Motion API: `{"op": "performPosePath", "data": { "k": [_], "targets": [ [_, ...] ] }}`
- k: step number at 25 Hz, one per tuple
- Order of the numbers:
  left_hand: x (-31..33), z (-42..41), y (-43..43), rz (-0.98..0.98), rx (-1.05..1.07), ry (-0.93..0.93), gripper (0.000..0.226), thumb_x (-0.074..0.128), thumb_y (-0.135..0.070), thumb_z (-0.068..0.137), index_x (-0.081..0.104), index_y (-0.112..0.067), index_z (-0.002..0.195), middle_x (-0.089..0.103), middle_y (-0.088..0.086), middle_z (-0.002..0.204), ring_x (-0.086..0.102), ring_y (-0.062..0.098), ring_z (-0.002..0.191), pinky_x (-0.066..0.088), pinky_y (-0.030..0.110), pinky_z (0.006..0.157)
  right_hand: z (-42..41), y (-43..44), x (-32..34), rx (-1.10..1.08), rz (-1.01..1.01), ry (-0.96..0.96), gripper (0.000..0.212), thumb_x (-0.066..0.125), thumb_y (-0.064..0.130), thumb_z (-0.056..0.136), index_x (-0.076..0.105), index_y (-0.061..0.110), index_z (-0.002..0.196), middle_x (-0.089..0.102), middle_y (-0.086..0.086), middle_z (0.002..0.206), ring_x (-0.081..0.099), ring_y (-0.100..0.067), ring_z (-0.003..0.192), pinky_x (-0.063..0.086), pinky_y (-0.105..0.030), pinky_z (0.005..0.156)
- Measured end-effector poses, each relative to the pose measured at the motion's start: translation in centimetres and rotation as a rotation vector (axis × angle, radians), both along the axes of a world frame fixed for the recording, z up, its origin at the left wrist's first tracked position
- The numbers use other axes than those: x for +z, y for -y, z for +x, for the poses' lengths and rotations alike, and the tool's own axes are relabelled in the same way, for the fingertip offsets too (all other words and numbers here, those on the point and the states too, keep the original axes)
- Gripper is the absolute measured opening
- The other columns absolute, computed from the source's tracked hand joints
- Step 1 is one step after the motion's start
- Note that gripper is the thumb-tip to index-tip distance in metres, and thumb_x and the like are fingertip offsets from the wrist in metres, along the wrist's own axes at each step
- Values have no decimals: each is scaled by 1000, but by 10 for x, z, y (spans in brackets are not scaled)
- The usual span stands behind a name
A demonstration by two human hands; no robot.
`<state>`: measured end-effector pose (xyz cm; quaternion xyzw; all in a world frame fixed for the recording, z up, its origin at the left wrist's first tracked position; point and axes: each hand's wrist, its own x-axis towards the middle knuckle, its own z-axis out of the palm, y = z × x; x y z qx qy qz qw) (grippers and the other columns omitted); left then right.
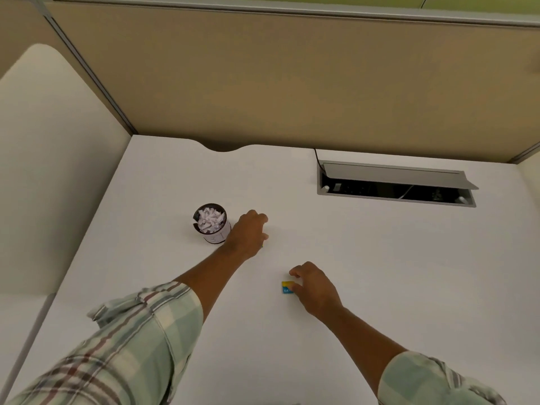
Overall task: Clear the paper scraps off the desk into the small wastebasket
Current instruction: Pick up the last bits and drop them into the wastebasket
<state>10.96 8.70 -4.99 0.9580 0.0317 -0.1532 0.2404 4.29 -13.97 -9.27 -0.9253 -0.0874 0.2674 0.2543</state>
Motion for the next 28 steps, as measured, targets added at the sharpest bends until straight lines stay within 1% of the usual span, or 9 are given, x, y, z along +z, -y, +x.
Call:
{"op": "performPosePath", "data": {
  "k": [3,8,11,14,16,19,22,25,28],
  "targets": [
    [-15,1,2,64,37,-101,38,64,-12,95,55,-6,132,53,16,128,61,31,115,51,43,96,-1,-3,-1,58,-63,-21,35,60,34,93,60,29,128,56,6,124,58,-16,114,50,-32,92],
    [-35,-10,4,67,117,-96,20,66,-11,93,63,0,110,57,18,118,58,33,111,48,39,92,-9,-9,-3,81,-135,-1,29,60,33,94,60,27,123,55,1,118,59,-21,107,53,-36,86],
    [-35,-17,5,59,138,-102,21,68,-9,90,61,-2,109,57,18,116,58,33,108,50,41,90,-14,-12,-3,58,-143,2,21,61,30,92,58,25,112,55,1,110,61,-23,100,55,-38,81],
    [-35,-29,7,2,168,-59,17,70,-8,86,60,-4,99,62,15,104,61,31,98,51,41,81,-20,-15,-4,56,-151,5,12,64,29,90,55,25,98,55,1,103,60,-22,92,55,-38,75],
    [-37,-42,8,-114,260,-4,12,72,-3,83,61,-5,89,64,10,90,61,27,85,50,39,72,-23,-17,-4,9,-117,-15,11,66,30,89,56,26,92,55,2,100,59,-21,90,54,-36,73],
    [-40,-67,10,-306,444,19,17,75,-1,81,67,-9,94,64,3,79,60,18,70,49,29,65,-23,-17,-3,-98,-16,-56,10,70,29,85,62,25,88,62,4,94,61,-18,87,52,-34,70],
    [-40,-88,6,-392,568,67,8,77,-4,79,76,-10,84,74,-2,76,71,12,73,59,29,72,-21,-15,-1,-257,88,-115,13,76,22,79,63,25,79,65,6,79,61,-14,73,50,-32,62],
    [-34,-100,-2,-405,621,130,12,77,-6,79,78,-18,77,72,-15,70,69,-5,69,59,23,72,-14,-20,7,-321,155,-157,14,78,18,75,65,24,76,64,7,70,57,-7,61,45,-26,54],
    [-16,-101,-15,-413,675,268,14,75,-7,83,78,-20,80,73,-14,78,68,-4,74,57,16,73,0,-42,22,-346,261,-122,9,79,26,76,70,25,76,67,9,70,59,-4,63,42,-20,55]
  ]
}}
